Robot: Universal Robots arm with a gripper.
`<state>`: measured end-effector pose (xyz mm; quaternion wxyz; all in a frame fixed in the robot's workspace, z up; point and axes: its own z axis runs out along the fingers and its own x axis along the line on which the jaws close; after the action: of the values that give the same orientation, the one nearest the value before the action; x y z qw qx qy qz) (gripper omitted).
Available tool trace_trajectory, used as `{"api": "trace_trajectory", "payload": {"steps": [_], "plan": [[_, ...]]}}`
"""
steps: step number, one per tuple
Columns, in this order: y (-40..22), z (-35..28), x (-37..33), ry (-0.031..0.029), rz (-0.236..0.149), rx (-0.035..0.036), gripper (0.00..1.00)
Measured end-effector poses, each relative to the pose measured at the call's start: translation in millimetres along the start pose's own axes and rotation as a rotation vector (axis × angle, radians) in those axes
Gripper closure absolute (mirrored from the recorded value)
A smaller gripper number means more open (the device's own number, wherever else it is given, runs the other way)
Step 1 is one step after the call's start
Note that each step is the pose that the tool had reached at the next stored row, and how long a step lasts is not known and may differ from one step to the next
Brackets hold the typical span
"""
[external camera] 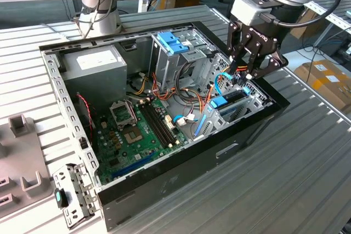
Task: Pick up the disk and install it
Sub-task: 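Insert the first disk wire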
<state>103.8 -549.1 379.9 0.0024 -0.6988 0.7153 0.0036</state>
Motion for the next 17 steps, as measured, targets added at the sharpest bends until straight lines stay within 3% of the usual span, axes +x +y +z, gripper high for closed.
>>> {"api": "trace_trajectory", "payload": {"steps": [9, 17], "plan": [[-2.1, 8.5, 0.7, 0.0018, -0.003, 0.0000, 0.57], [-3.0, 9.9, 2.9, 0.0034, -0.003, 0.0001, 0.57]]}}
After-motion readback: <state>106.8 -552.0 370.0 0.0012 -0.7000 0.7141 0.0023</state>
